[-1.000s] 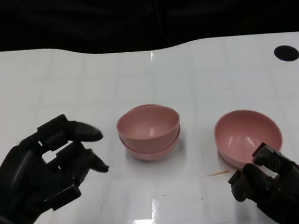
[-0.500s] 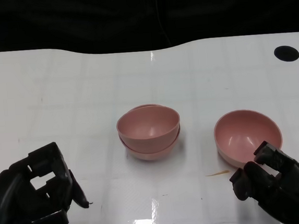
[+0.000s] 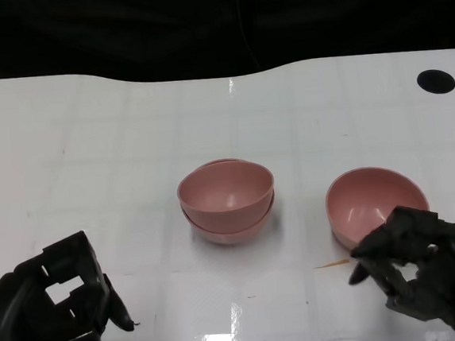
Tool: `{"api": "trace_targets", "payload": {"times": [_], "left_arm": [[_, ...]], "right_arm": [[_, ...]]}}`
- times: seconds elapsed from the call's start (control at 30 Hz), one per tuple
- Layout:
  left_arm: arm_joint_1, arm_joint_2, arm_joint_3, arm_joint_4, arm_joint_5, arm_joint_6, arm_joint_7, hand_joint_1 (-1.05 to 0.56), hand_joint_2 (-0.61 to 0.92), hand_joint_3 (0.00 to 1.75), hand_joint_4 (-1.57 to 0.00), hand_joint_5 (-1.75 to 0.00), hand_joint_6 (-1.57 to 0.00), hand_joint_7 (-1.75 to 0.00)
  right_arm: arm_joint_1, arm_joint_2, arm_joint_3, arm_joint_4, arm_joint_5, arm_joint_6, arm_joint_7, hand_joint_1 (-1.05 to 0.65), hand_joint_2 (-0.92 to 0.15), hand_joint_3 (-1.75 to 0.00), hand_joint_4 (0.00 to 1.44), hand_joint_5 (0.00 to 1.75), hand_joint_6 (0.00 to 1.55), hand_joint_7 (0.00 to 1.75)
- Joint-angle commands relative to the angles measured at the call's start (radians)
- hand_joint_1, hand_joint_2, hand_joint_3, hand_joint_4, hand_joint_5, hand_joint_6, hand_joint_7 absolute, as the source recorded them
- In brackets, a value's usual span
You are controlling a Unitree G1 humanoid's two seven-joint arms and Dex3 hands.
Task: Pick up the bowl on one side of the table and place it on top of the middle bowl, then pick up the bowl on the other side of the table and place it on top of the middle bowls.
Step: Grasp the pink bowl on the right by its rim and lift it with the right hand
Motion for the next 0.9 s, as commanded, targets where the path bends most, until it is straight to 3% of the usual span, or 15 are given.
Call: {"api": "trace_targets", "payload": {"times": [0.03,0.13,0.23,0.33,0.47,0.63,0.9], "left_arm": [[0.012,-0.005,0.018,-0.039,0.010,0.010,0.034,0.31,0.92,1.38,-1.00,-1.75,-0.77,-1.75],[0.014,-0.011,0.017,-0.050,0.015,0.018,0.050,0.31,0.92,1.38,-1.00,-1.75,-0.77,-1.75],[0.018,-0.012,0.014,-0.070,0.028,0.040,0.077,0.31,0.92,1.38,-1.00,-1.75,-0.77,-1.75],[0.018,-0.012,0.016,-0.086,0.033,0.063,0.096,0.32,0.92,1.38,-1.00,-1.75,-0.76,-1.75],[0.017,-0.007,0.024,-0.110,0.038,0.100,0.119,0.32,0.92,1.38,-0.97,-1.75,-0.72,-1.75],[0.017,0.006,0.029,-0.156,0.041,0.170,0.153,0.33,0.92,1.36,-0.93,-1.75,-0.68,-1.75],[0.016,0.004,0.043,-0.205,0.036,0.235,0.174,0.35,0.92,1.35,-0.88,-1.75,-0.64,-1.75]], "right_arm": [[-0.029,-0.088,-0.029,0.012,-0.259,-0.180,-0.141,-0.48,-0.91,-0.24,0.85,0.37,0.96,0.03],[-0.039,-0.165,-0.041,-0.047,-0.469,-0.177,-0.235,-0.60,-0.92,-0.30,0.70,0.18,0.77,0.00],[-0.027,-0.236,-0.036,-0.160,-0.676,-0.086,-0.280,-0.69,-0.92,-0.36,0.55,0.07,0.59,0.00],[-0.016,-0.272,-0.012,-0.255,-0.796,0.019,-0.280,-0.76,-0.92,-0.40,0.46,0.01,0.48,0.00],[-0.013,-0.304,0.030,-0.377,-0.913,0.195,-0.194,-0.85,-0.92,-0.41,0.37,0.00,0.41,0.00],[-0.037,-0.346,0.075,-0.386,-0.961,0.295,-0.185,-0.85,-0.92,-0.27,0.36,0.01,0.43,0.01],[-0.104,-0.413,0.145,-0.315,-0.957,0.413,-0.133,-0.79,-0.92,-0.20,0.38,0.01,0.45,0.01]]}}
